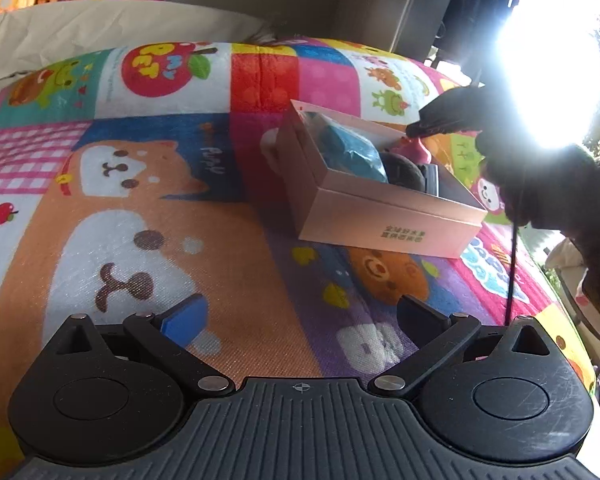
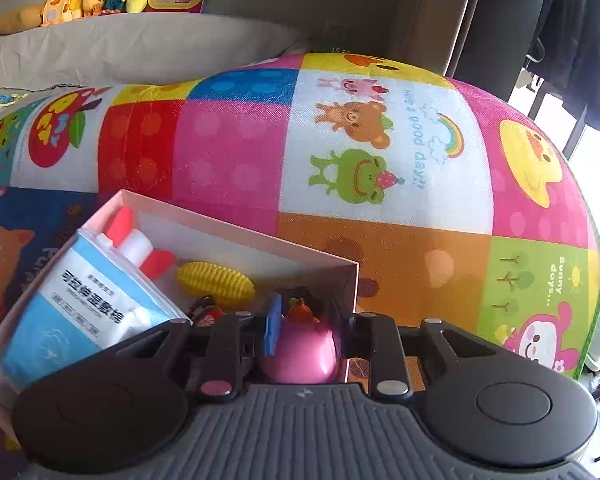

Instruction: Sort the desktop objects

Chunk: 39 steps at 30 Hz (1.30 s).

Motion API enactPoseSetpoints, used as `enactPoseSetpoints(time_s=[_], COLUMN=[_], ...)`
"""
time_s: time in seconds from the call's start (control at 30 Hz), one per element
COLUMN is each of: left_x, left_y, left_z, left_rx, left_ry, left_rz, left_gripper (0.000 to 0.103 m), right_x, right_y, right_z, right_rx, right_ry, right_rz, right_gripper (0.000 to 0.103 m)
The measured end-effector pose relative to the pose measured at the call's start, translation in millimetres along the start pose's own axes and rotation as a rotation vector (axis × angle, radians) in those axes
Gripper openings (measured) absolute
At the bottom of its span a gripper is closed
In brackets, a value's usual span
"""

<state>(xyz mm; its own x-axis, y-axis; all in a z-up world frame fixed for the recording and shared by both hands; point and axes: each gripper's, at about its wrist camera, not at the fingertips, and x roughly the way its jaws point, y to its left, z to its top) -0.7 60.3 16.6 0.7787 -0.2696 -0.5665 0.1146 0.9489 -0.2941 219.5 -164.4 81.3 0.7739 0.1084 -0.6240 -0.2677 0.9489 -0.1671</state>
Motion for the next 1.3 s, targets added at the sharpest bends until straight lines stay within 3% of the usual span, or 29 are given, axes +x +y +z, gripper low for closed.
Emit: enactPoseSetpoints(time_s=[0.13,0.27,0.37,0.43,0.53,0.57,0.6,0.63,0.67,0.8,0.93,1.13,1.27,1.3], left_x=[4.9,2.6,3.9,3.9,8.1,10.2,12.4,14.9,17.2,25.4,39.5,73.8,84.4,84.0], left_y=[-0.5,-1.5,1.9,2.9,0.3,-1.9,-4.5,-8.5,-12.5,-30.6,-44.1,-57.9,-57.7,-56.6], left_z=[-0.5,-2.9,-1.7,-0.4,0.3,0.4,0.4,0.5,0.7,0.3,4.5,17.3,16.2,16.0], left_rx=[-0.011,0.001,-0.011,-0.012,0.008,0.015,0.023,0.033,0.043,0.097,0.124,0.165,0.170,0.165], left_ry=[0.010,0.006,0.014,0.019,0.045,0.050,0.046,0.043,0.042,0.017,-0.001,0.023,0.038,0.036], left_rz=[-0.009,-0.008,0.010,0.023,0.045,0.059,0.074,0.094,0.115,0.193,0.228,0.278,0.288,0.283], left_gripper=[0.103,0.103,0.103,0.103,0.103,0.103,0.103,0.103,0.103,0.103,0.103,0.103,0.103,0.103], right_x=[-22.6,-27.7,-15.6,-15.7,-48.3,-66.1,-84.1,-101.6,-118.1,-150.5,-142.6,-108.5,-75.4,-74.9], right_y=[1.9,-0.8,-10.4,-21.1,-38.4,-42.7,-44.7,-44.6,-43.4,-30.8,-17.1,2.9,0.3,2.4], right_z=[21.3,28.5,14.5,-2.5,-35.3,-48.5,-62.7,-77.5,-93.3,-146.8,-179.4,-177.8,-172.3,-171.0], right_rx=[0.031,0.049,0.092,0.149,0.245,0.268,0.282,0.290,0.295,0.243,0.246,0.178,0.234,0.219], right_ry=[-0.072,-0.094,-0.006,0.048,0.024,-0.009,-0.043,-0.078,-0.118,-0.116,-0.048,-0.036,0.067,0.053], right_rz=[0.113,0.125,0.111,0.153,0.253,0.273,0.277,0.266,0.248,0.184,0.142,0.069,0.010,0.000], right_gripper=[0.003,0.006,0.007,0.007,0.008,0.019,0.048,0.069,0.103,0.103,0.103,0.103,0.103,0.103])
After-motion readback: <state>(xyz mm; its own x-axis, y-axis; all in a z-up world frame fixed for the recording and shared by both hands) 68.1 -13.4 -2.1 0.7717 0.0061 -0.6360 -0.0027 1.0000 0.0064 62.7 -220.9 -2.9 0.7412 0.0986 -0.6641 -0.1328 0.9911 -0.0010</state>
